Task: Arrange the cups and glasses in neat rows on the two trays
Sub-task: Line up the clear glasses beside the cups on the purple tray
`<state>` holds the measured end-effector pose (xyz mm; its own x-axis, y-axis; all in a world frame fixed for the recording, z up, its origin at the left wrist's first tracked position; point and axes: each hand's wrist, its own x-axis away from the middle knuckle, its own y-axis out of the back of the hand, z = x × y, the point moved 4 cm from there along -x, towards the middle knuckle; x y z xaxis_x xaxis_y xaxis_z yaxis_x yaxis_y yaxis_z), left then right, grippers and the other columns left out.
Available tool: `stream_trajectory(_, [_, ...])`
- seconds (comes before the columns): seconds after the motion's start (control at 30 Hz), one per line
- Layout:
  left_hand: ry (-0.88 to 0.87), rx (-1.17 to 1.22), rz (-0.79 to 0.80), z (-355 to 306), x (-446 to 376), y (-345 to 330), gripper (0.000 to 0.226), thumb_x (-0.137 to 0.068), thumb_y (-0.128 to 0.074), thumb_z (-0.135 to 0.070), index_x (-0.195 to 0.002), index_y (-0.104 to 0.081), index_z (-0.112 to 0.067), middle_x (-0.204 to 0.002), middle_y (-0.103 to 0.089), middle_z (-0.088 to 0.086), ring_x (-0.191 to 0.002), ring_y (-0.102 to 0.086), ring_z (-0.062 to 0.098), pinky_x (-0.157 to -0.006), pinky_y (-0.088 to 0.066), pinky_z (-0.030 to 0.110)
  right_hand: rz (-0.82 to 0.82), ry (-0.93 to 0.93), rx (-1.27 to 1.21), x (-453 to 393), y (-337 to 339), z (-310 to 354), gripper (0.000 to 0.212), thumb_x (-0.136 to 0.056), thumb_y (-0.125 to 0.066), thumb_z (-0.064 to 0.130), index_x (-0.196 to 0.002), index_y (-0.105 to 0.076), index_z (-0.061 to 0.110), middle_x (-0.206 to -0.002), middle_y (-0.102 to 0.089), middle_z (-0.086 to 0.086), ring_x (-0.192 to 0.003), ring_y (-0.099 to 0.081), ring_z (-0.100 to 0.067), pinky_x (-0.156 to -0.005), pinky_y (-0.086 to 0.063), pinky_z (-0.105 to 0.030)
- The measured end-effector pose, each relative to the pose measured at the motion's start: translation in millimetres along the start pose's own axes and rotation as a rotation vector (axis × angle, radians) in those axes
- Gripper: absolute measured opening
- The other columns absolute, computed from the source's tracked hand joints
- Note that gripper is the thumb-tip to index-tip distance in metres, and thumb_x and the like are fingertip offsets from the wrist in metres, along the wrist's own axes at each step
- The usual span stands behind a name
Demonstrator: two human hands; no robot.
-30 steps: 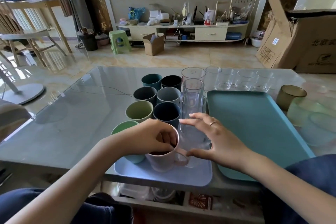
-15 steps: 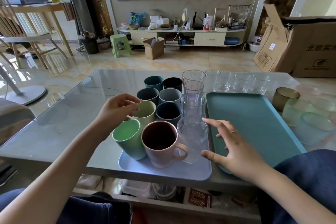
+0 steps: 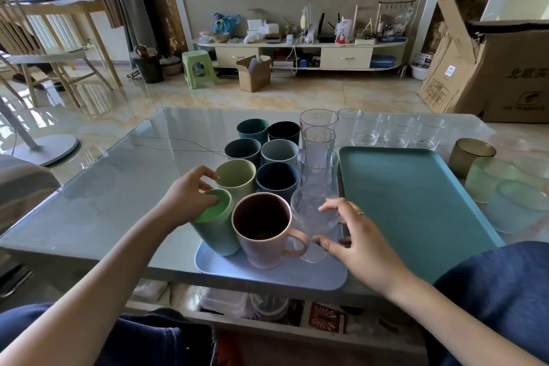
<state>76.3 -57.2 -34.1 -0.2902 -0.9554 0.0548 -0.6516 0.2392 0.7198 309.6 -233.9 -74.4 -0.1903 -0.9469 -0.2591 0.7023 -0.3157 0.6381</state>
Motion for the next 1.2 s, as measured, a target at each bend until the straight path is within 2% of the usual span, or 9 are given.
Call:
stream_trajectory(0.1, [-0.072, -0.141, -0.036, 1.6, 0.7, 2.3, 0.049, -0.081, -0.058, -0.001, -0.123, -0.048, -0.025, -0.096, -0.064, 0.005, -0.08, -0.061, 0.026, -0.063, -0.054, 0.033, -0.042, 0.011, 0.013, 0.2, -0.4, -1.5, 0.031, -0.08, -0.07, 0.034, -0.091, -0.041, 0.032, -0.113, -0.047, 0.015, -0.106, -0.05, -0.008, -0.08, -0.052, -0.038])
stream_trajectory(0.27, [-0.117, -0.234, -0.059, 1.9, 0.2, 6.7, 0.061, -0.081, -0.051, 0.004, -0.133, -0.037, -0.026, -0.094, -0.065, 0.005, -0.085, -0.063, 0.028, -0.07, -0.057, 0.04, -0.056, 0.018, 0.037, -0.8, 3.4, -1.4, 0.03, -0.079, -0.071, 0.034, -0.091, -0.044, 0.027, -0.111, -0.047, 0.012, -0.108, -0.049, -0.009, -0.081, -0.052, -0.039])
stream_trajectory(0.5, [-0.104, -0.21, -0.018, -0.1, -2.8, 6.6, 0.047, -0.087, -0.06, -0.008, -0.13, -0.043, -0.017, -0.093, -0.066, 0.006, -0.081, -0.061, 0.026, -0.065, -0.051, 0.03, 0.017, -0.039, -0.073, 0.0, 4.8, -3.5, 0.053, -0.077, -0.056, 0.06, -0.122, -0.032, 0.047, -0.126, -0.039, 0.023, -0.107, -0.046, 0.01, -0.081, -0.052, -0.024])
stream_trajectory(0.6, [-0.051, -0.074, -0.002, -2.2, -0.2, 12.2, 0.035, -0.088, -0.063, -0.023, -0.12, -0.052, -0.016, -0.088, -0.065, 0.004, -0.076, -0.062, 0.025, -0.054, -0.048, 0.025, -0.059, -0.078, -0.221, 2.0, 14.8, -3.9, 0.066, -0.074, -0.037, 0.078, -0.13, -0.028, 0.044, -0.123, -0.044, 0.024, -0.09, -0.062, -0.001, -0.073, -0.051, -0.019])
stream_trajectory(0.7, [0.057, 0.149, -0.064, 5.1, -2.0, 23.3, 0.025, -0.093, -0.053, -0.028, -0.11, -0.057, -0.011, -0.091, -0.068, 0.011, -0.076, -0.062, 0.025, -0.061, -0.051, 0.029, -0.169, -0.193, -0.153, 1.7, 28.3, -13.0, 0.032, -0.091, -0.045, 0.05, -0.104, -0.05, 0.021, -0.095, -0.062, 0.003, -0.062, -0.065, -0.012, -0.055, -0.057, -0.034])
stream_trajectory(0.77, [0.131, 0.24, -0.107, 16.1, -3.0, 29.0, 0.023, -0.095, -0.049, -0.023, -0.109, -0.058, -0.006, -0.088, -0.067, 0.013, -0.07, -0.061, 0.025, -0.06, -0.052, 0.03, -0.081, -0.388, -0.057, 3.3, 30.1, -23.9, 0.024, -0.095, -0.051, 0.028, -0.079, -0.057, 0.011, -0.066, -0.063, -0.007, -0.042, -0.061, -0.017, -0.04, -0.053, -0.035])
stream_trajectory(0.87, [0.245, 0.122, -0.053, 40.5, -2.6, 26.5, 0.015, -0.095, -0.049, -0.015, -0.103, -0.058, -0.006, -0.079, -0.064, 0.012, -0.062, -0.06, 0.022, -0.048, -0.052, 0.027, 0.245, -0.615, 0.084, 15.7, 16.2, -29.0, 0.036, -0.095, -0.051, 0.028, -0.069, -0.059, 0.004, -0.044, -0.059, -0.01, -0.034, -0.059, -0.023, -0.031, -0.043, -0.024])
stream_trajectory(1.03, [0.35, -0.096, 0.324, 73.2, 2.5, -14.7, 0.013, -0.091, -0.047, -0.006, -0.09, -0.06, -0.003, -0.074, -0.06, 0.008, -0.059, -0.06, 0.019, -0.051, -0.053, 0.027, 0.471, -0.7, 0.198, 26.5, -11.8, -29.7, 0.035, -0.092, -0.054, 0.036, -0.077, -0.053, 0.005, -0.055, -0.058, -0.007, -0.036, -0.058, -0.02, -0.03, -0.04, -0.021])
stream_trajectory(1.2, [0.305, -0.144, 0.457, 78.0, 1.5, -30.7, 0.019, -0.092, -0.042, -0.001, -0.078, -0.054, -0.006, -0.076, -0.056, 0.007, -0.061, -0.057, 0.015, -0.058, -0.053, 0.027, 0.501, -0.747, 0.178, 27.6, -28.7, -38.3, 0.03, -0.098, -0.041, 0.03, -0.077, -0.038, 0.008, -0.056, -0.057, -0.012, -0.029, -0.054, -0.014, -0.029, -0.04, -0.022])
